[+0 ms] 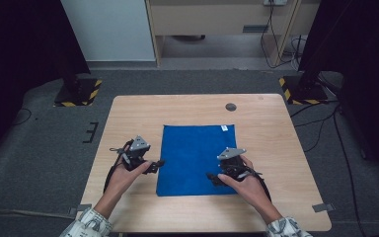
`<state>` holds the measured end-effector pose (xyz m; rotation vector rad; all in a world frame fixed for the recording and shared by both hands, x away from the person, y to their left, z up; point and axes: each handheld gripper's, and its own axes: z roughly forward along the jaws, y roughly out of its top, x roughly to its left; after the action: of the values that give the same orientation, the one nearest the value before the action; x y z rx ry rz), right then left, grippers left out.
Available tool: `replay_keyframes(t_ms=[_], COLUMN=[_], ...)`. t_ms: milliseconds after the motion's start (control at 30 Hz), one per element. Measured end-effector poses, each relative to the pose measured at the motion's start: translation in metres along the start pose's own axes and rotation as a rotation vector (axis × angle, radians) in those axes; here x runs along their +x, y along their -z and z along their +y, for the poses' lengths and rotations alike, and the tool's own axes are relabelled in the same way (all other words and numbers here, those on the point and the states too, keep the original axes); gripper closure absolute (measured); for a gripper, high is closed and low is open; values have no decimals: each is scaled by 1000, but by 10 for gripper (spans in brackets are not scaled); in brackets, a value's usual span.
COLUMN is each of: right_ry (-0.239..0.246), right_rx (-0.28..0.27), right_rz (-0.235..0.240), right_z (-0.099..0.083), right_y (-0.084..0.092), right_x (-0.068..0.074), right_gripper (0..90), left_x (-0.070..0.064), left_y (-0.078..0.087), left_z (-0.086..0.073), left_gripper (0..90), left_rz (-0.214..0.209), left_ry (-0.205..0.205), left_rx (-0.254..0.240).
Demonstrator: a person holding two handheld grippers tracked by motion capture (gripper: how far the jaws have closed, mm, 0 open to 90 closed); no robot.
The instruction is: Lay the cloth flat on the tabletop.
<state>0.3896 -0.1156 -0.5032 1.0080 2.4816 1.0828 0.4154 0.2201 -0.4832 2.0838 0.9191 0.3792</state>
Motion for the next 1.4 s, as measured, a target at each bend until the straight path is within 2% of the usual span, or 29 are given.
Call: replay_keyframes(t_ms=[200, 533, 767, 800, 933, 1033, 1167, 1267, 1400], right_ry=[19, 62, 84, 87, 101, 99, 107, 103, 118], right_rx=[9, -18, -24, -20, -18, -16, 2, -7, 2], right_rz=[23, 41, 85, 103, 114, 128, 138, 145, 154], right_z=[14, 31, 40, 42, 46, 49, 53, 56, 59], right_y=[-11, -25, -30, -30, -33, -36, -42, -45, -50], right_x=[10, 25, 41, 44, 49, 51, 57, 61, 69], right_gripper=[153, 174, 173, 168, 163, 167, 182, 188, 189], left_x=[9, 17, 17, 17, 20, 25, 37, 43, 47], left_y=[-5, -11, -13, -14, -18, -19, -23, -25, -28], left_z=[16, 43, 51, 52, 59, 65, 71, 75, 77], left_gripper=[90, 91, 91, 91, 91, 91, 91, 91, 95], left_rz=[6, 25, 18, 14, -7, -9, -32, -15, -15], left_ry=[-2, -15, -13, -16, -25, -24, -3, 3, 6], left_rx=[-19, -46, -43, -40, -31, -43, -42, -41, -40])
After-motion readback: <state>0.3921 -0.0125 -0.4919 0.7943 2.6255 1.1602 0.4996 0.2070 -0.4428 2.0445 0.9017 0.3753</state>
